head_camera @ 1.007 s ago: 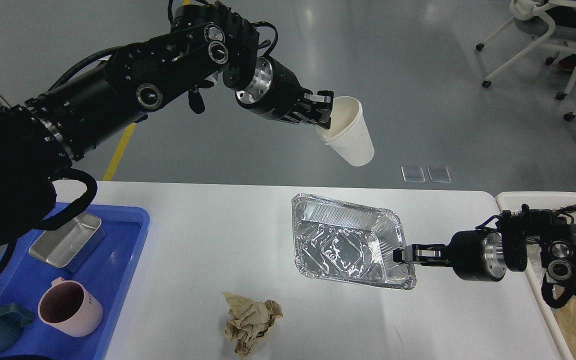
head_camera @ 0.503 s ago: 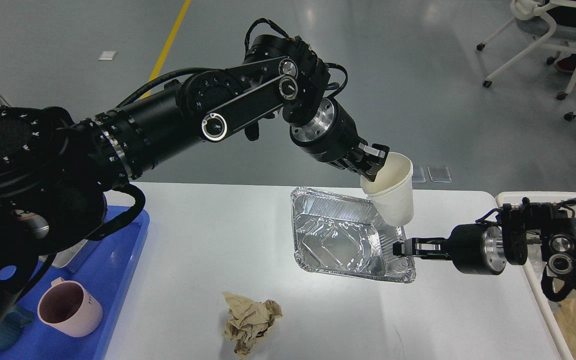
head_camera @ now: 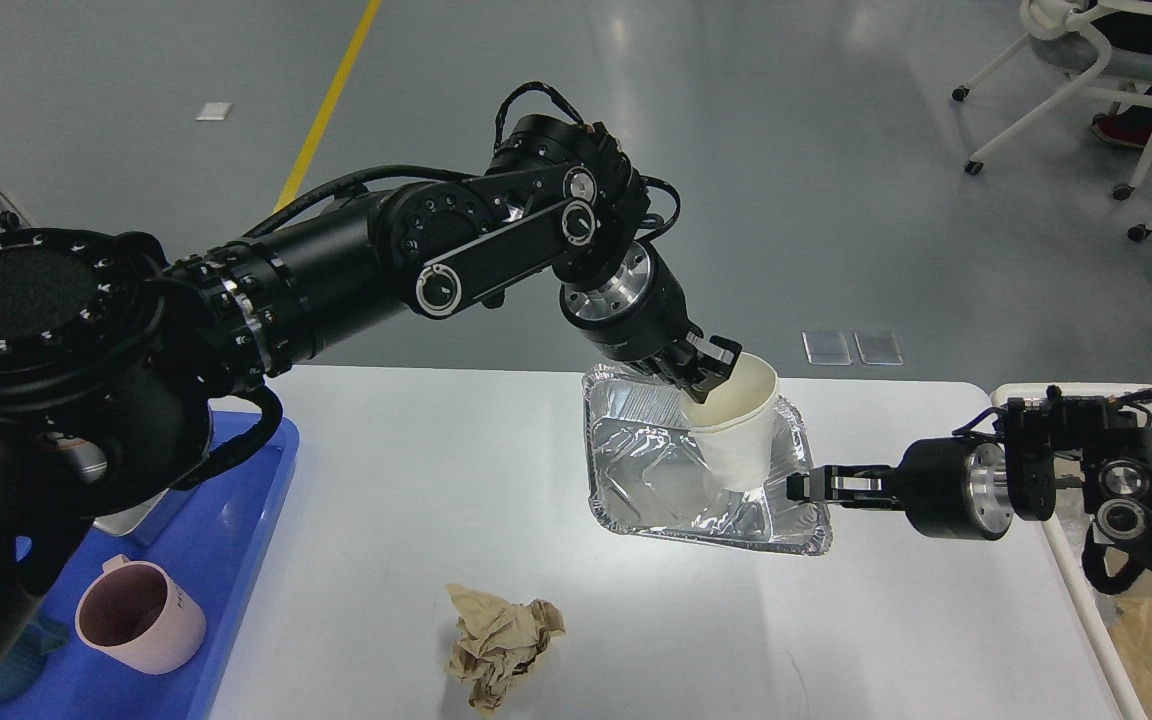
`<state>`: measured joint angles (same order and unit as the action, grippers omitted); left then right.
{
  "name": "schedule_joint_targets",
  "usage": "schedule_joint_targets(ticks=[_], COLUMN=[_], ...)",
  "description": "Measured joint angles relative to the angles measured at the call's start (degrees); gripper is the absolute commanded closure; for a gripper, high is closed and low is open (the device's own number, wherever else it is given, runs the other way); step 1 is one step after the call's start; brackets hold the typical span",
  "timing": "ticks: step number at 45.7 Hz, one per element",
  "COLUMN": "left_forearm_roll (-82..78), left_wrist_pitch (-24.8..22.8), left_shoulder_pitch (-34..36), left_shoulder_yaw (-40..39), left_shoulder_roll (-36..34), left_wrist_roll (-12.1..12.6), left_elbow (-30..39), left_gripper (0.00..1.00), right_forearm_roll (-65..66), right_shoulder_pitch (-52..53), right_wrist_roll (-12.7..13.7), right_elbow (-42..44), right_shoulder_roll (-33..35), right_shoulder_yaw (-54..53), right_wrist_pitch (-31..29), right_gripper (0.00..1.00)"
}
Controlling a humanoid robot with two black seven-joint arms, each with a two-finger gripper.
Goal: Tidy desktop
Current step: 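Lower the paper cup into the held foil tray and release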
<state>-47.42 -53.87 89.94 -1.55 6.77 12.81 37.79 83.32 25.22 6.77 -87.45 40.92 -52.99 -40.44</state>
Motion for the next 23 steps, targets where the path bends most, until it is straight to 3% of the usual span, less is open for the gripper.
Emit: schedule_joint_targets(ticks=[7,11,23], left_forearm_roll=[0.1,0.57,2.52], left_wrist_pitch=[3.66,5.93,5.97], left_shoulder_pitch=[-0.64,-0.79,-0.27], left_shoulder_yaw=[0.24,-0.37,-1.1], left_shoulder_roll=[0.0,0.0,-0.8], left_wrist_roll=[0.04,0.12,0.41], left_elbow=[-1.05,-1.56,-1.67], left_gripper=[0.13,0.03,0.03], right_forearm_roll=[-0.05,-0.15,-0.32], right_shoulder_pitch=[0.06,0.26,0.35], right_wrist_roll=[-0.01,-0.06,-0.09], right_elbow=[0.0,0.0,-0.15], right_shoulder_roll=[0.0,0.01,0.2], right_shoulder_yaw=[-0.01,-0.01,-0.01], right_wrist_pitch=[0.01,0.01,-0.05], right_gripper=[1.0,1.0,1.0])
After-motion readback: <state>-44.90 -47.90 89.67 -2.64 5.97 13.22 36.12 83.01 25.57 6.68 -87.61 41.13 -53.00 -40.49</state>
